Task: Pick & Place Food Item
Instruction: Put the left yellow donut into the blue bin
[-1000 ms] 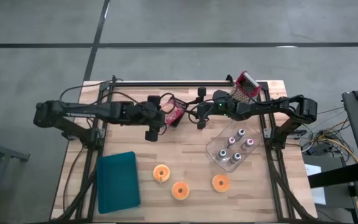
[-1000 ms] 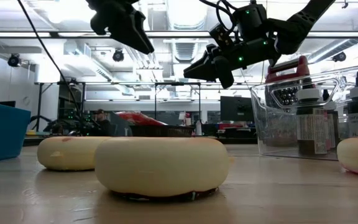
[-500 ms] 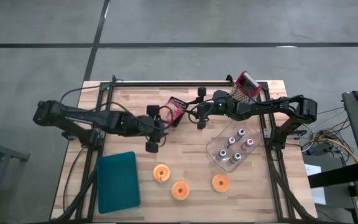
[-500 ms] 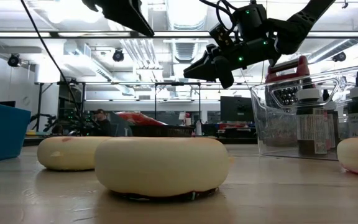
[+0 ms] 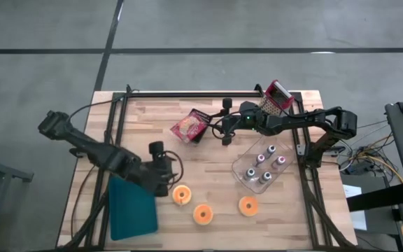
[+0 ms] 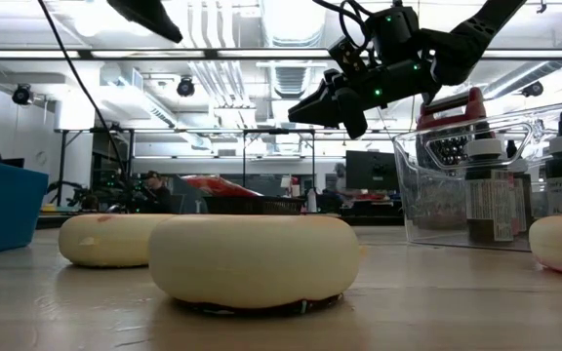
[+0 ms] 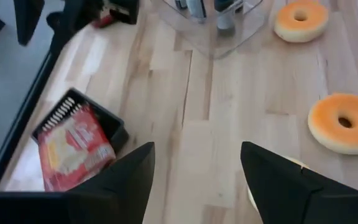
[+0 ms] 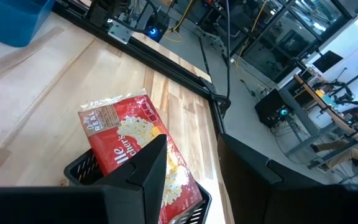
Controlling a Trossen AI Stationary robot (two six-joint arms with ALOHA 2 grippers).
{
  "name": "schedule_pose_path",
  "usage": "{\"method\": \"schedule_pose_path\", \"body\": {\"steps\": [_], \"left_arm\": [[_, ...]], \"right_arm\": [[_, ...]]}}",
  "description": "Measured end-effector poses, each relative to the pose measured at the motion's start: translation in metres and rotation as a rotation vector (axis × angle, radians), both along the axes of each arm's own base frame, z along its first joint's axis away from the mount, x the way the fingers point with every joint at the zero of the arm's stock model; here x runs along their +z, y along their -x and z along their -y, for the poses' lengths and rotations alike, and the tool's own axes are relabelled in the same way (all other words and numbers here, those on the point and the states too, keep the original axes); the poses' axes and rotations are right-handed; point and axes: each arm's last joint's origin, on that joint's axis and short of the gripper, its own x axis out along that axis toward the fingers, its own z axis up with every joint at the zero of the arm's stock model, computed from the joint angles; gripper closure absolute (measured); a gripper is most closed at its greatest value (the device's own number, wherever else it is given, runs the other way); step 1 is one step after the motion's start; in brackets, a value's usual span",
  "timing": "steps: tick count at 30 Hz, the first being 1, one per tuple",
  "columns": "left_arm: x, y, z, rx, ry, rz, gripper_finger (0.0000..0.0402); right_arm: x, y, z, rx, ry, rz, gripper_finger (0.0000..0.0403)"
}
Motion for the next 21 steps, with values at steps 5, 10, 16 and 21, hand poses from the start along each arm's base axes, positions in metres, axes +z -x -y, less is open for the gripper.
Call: {"method": "schedule_pose_path", "body": {"steps": [5,10,16,21], "left_arm": [[-0.02,0.008,0.006,0.076,0.058,-0.017,0.0159],[-0.04,0.013,0.006,0.112,0.181,-0.08,0.0158],[-0.042,0.009,0.01,0.066,0.251,-0.059,0.0158],[-0.049,0.001,0.015,0.044,0.26,-0.06,0.0158]], "right_arm": [[0.0,0.0,0.0,0.0,0.0,0.0,0.0264],[0.0,0.0,0.0,0.0,-0.001,0.0,0.0264],[0.0,0.0,0.0,0.0,-0.002,0.0,0.0264],[0.0,0.0,0.0,0.0,-0.001,0.0,0.0264]]}}
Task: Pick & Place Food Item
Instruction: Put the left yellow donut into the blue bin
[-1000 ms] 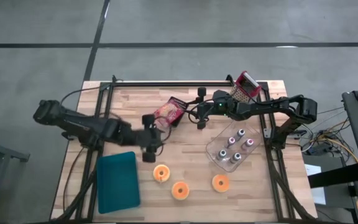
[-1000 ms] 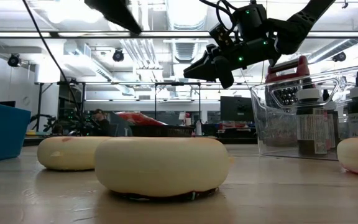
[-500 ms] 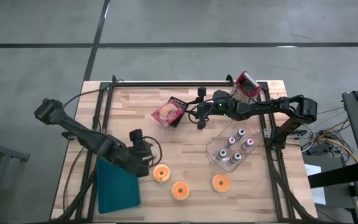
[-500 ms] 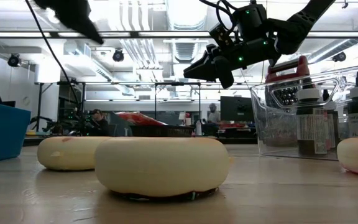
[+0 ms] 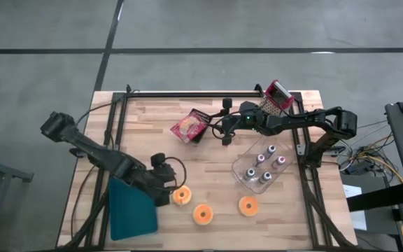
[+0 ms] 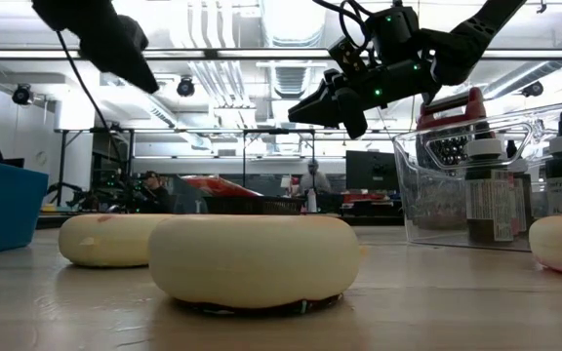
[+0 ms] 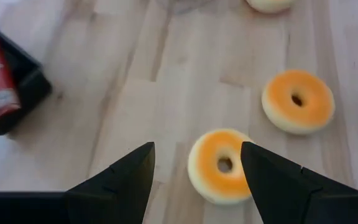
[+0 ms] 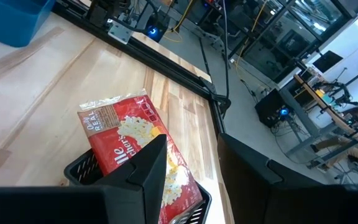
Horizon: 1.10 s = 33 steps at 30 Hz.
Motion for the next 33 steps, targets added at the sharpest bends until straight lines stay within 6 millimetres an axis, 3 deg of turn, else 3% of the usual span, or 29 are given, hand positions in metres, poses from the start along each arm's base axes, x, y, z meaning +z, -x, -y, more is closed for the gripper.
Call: {"method": "schedule_pose_path", "body": {"steps": [17,33], "left_arm": [[-0.047,-0.027,0.012,0.016,0.04,-0.114,0.0158],[-0.075,-0.042,-0.019,0.199,0.255,-0.331,0.0158]], "right_arm": [[0.0,0.0,0.0,0.0,0.001,0.0,0.0264],[0.0,0.0,0.0,0.0,-0.001,0.0,0.0264]]}}
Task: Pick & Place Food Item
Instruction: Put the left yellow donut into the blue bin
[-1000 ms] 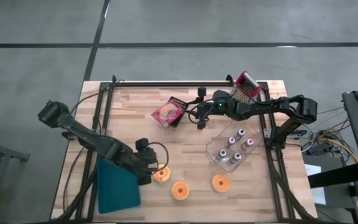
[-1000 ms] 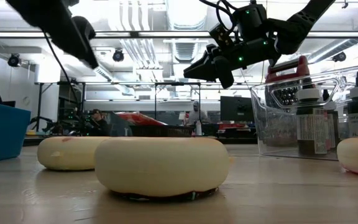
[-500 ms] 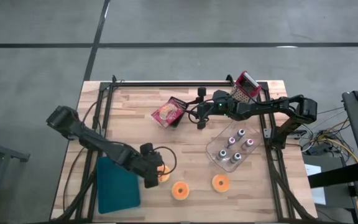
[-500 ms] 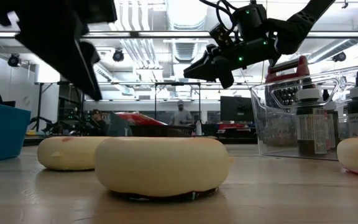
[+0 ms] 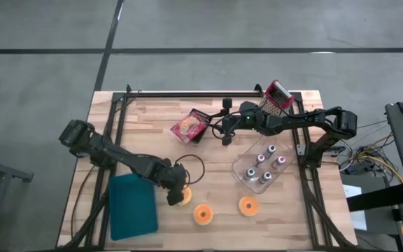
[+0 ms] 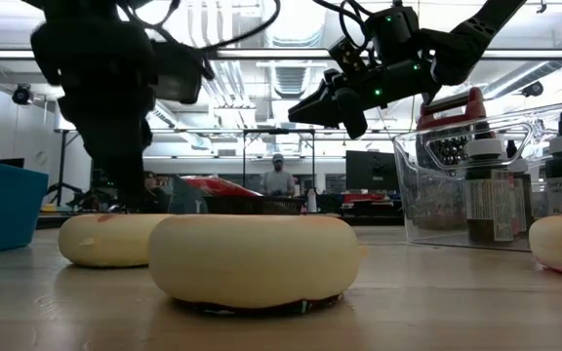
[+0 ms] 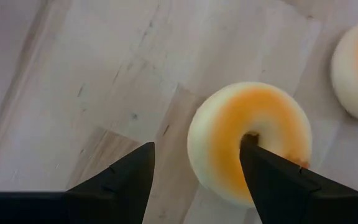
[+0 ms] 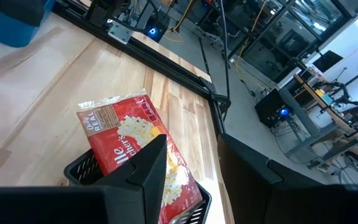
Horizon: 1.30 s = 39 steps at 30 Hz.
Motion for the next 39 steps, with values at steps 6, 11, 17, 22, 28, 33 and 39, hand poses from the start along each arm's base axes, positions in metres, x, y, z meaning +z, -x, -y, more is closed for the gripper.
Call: {"method": "schedule_pose_path", "body": {"steps": [6,11,17,22,28,33,39], "left_arm": [[-0.008,-0.006,0.002,-0.005,0.005,-0.024,0.0158],[-0.013,-0.009,0.004,-0.013,0.02,-0.048,0.0158],[-0.018,-0.011,0.005,-0.017,0.029,-0.059,0.0158],[-0.02,-0.011,0.005,-0.02,0.026,-0.066,0.0158],[-0.021,-0.011,0.005,-0.02,0.025,-0.068,0.0163],[-0.021,-0.012,0.005,-0.02,0.026,-0.065,0.0185],[-0.021,-0.012,0.005,-0.033,0.024,-0.057,0.0212]], "right_arm": [[0.0,0.0,0.0,0.0,0.0,0.0,0.0264],[0.0,0.0,0.0,0.0,0.001,0.0,0.0264],[0.0,0.0,0.0,0.0,0.001,0.0,0.0264],[0.0,0.0,0.0,0.0,0.001,0.0,0.0264],[0.0,0.0,0.0,0.001,0.002,0.0,0.0264],[0.0,0.0,0.0,0.001,0.002,-0.001,0.0264],[0.0,0.0,0.0,0.0,0.002,0.0,0.0264]]}}
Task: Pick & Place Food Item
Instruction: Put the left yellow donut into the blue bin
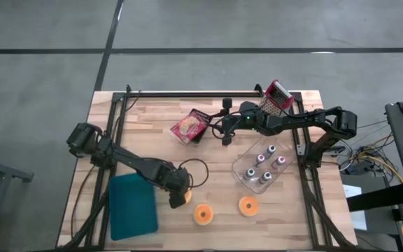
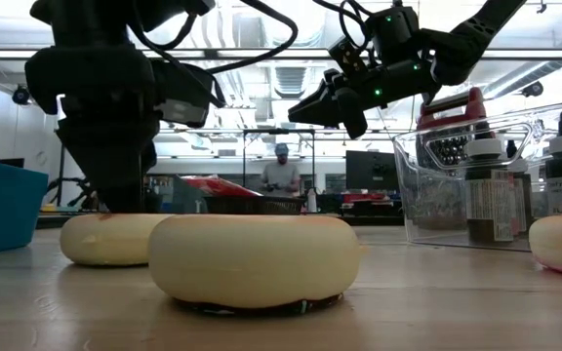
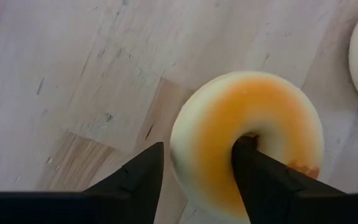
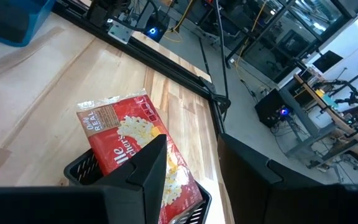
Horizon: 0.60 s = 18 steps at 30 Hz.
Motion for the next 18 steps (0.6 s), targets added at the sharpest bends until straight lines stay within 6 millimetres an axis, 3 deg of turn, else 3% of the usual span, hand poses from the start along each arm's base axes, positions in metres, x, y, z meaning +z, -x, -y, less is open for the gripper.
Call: {"method": "schedule_pose_path", "body": {"steps": [18], "left_arm": [[0.0028,-0.0008,0.0005,-0.022,0.008,0.02,0.0282]], "right_arm": [[0.0,0.0,0.0,0.0,0.001,0.0,0.0264]]}}
